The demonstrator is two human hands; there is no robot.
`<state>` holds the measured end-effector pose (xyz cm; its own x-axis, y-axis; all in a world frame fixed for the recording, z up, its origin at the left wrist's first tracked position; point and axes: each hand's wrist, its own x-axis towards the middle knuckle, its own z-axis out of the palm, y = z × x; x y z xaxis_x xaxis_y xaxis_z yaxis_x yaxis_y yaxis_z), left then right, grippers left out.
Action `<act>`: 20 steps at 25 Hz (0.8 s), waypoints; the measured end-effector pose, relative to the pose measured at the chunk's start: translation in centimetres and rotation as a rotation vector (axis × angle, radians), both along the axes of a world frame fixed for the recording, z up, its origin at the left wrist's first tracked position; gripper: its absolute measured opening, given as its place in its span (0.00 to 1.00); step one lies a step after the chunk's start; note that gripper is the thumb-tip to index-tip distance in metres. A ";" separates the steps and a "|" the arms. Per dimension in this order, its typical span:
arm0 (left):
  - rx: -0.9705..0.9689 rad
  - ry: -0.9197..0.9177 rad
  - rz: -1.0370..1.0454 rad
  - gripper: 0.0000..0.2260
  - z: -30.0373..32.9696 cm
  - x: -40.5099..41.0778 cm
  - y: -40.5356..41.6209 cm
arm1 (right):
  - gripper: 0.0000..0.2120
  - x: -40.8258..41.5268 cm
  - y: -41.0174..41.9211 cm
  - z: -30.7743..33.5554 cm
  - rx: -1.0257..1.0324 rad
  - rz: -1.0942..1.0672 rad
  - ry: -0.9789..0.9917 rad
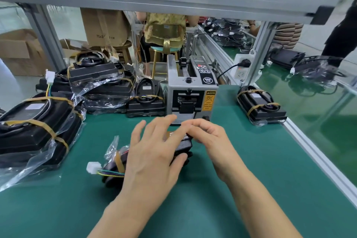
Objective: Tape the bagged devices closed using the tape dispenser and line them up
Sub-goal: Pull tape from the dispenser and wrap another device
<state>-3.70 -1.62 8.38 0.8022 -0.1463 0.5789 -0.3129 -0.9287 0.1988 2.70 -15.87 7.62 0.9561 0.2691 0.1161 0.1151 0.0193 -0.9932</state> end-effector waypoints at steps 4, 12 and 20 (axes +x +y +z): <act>-0.069 0.124 -0.052 0.27 0.2 0.5 -0.2 | 0.09 1.2 -0.6 0.4 0.006 0.090 0.233; -0.087 0.076 -0.091 0.19 0.4 0.2 1.2 | 0.08 2.8 1.2 0.9 0.132 0.214 0.518; -0.109 -0.001 -0.009 0.20 -0.2 -0.3 2.4 | 0.06 4.1 2.6 0.0 -0.011 -0.292 0.348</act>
